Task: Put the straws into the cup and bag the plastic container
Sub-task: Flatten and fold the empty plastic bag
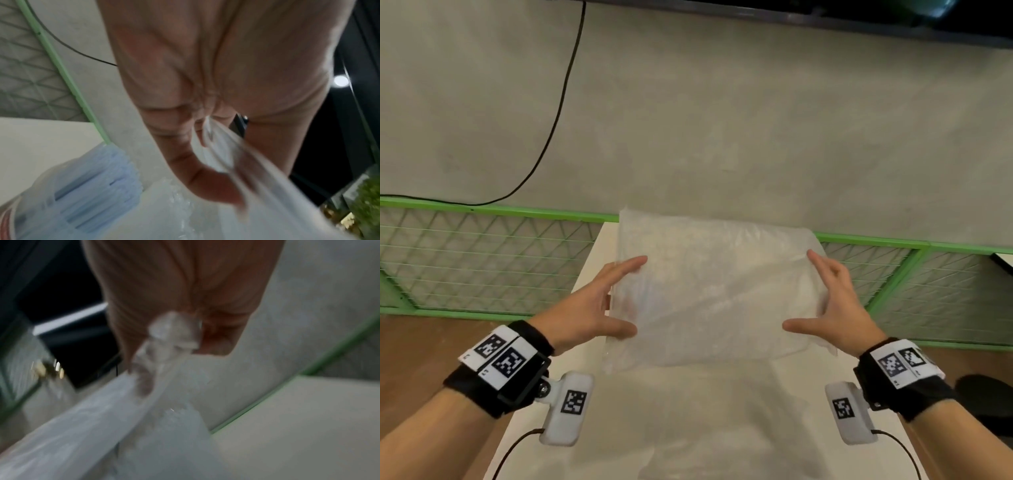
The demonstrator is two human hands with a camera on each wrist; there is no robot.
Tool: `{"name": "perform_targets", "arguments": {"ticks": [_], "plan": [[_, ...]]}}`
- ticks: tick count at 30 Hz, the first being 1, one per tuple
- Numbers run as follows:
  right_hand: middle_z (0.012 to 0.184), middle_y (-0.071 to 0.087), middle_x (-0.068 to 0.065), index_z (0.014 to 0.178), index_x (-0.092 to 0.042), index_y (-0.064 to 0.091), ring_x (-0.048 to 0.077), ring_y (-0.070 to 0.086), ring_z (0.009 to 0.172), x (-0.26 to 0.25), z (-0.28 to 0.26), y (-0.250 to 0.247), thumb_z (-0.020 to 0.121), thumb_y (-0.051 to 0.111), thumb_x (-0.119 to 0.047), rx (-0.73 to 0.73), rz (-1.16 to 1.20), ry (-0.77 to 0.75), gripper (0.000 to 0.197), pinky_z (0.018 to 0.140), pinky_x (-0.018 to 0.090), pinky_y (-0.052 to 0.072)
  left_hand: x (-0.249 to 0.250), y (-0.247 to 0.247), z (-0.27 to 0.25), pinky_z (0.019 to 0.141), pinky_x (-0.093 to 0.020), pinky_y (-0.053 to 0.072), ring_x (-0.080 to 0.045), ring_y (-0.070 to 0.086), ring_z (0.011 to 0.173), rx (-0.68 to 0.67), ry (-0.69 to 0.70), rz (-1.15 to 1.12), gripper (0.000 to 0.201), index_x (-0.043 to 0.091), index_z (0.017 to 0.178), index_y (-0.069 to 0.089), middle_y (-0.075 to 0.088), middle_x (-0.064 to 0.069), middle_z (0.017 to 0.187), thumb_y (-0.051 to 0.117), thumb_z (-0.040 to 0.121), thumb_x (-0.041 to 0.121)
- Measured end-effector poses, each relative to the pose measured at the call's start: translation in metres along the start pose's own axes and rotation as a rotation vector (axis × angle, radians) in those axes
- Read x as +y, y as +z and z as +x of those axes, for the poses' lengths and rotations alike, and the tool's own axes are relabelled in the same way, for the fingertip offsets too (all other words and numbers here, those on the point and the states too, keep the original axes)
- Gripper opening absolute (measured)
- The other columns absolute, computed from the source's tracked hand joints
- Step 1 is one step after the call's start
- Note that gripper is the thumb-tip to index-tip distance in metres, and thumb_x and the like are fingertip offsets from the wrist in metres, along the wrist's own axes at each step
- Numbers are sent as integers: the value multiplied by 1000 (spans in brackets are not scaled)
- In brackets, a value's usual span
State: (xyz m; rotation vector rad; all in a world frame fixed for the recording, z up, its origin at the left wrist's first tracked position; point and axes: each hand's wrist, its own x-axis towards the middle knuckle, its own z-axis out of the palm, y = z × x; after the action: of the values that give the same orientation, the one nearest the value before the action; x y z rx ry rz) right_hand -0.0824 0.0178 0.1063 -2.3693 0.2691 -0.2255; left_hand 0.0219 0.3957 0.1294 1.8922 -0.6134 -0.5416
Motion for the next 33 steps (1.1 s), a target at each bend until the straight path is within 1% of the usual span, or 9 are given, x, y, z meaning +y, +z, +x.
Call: {"name": "perform_targets", "arguments": {"ticks": [3,6,9,13,15,22,26,30,33], "plan": [[147,10,-22,155,-34,9,9,35,127,-5,-1,7,57,92,-41,34,-195,-4,128,102,30,37,1,6,2,106,-39,43,36,29,108,33,-32,75,108,59,141,21,23,54,122,79,73,-1],[150,2,-24,154,-33,3,12,39,126,-22,-2,19,58,83,-64,147,-213,54,129,99,40,44,11,15,6,110,-32,35,24,11,131,18,5,183,120,64,141,5,5,63,124,82,69,7],[154,-3,-16,153,-32,0,27,32,139,-37,2,35,52,73,-80,270,-244,184,133,99,53,46,29,28,3,97,-30,49,13,-7,141,-14,62,230,124,67,140,-1,-10,62,126,82,68,10],[156,2,-4,152,-26,0,34,28,136,-41,11,51,49,73,-81,336,-285,307,137,93,56,47,48,45,-8,66,-16,50,18,42,119,-41,157,227,123,62,142,-2,-4,63,125,81,70,7],[156,2,-3,152,-24,0,34,29,136,-43,15,52,52,78,-74,326,-266,326,136,91,55,47,46,52,-8,64,-18,50,12,52,89,-48,174,275,124,58,145,-5,-3,60,126,80,70,8],[147,17,-2,153,-16,21,24,59,87,-70,-2,60,82,61,0,259,-220,-250,83,71,34,52,34,70,14,92,-15,42,-9,40,125,63,207,278,112,40,152,-5,10,34,143,76,76,21],[148,23,-7,153,-24,24,4,48,117,-99,-30,69,87,57,3,-27,-24,-563,78,87,12,43,34,89,26,119,-36,24,-4,22,141,143,166,-45,90,39,152,12,25,13,151,69,82,43],[146,39,-14,148,-44,21,19,56,120,-106,-42,64,91,56,-5,-358,519,-463,77,93,34,52,33,93,28,112,-38,39,-2,44,128,214,155,-265,74,41,143,32,46,18,136,70,81,23],[126,53,-5,138,-37,42,21,60,106,-97,-21,41,82,55,2,-69,574,-430,70,85,40,52,26,83,25,99,-32,51,-13,52,128,140,170,-371,67,30,142,42,53,8,140,65,87,-1]]}}
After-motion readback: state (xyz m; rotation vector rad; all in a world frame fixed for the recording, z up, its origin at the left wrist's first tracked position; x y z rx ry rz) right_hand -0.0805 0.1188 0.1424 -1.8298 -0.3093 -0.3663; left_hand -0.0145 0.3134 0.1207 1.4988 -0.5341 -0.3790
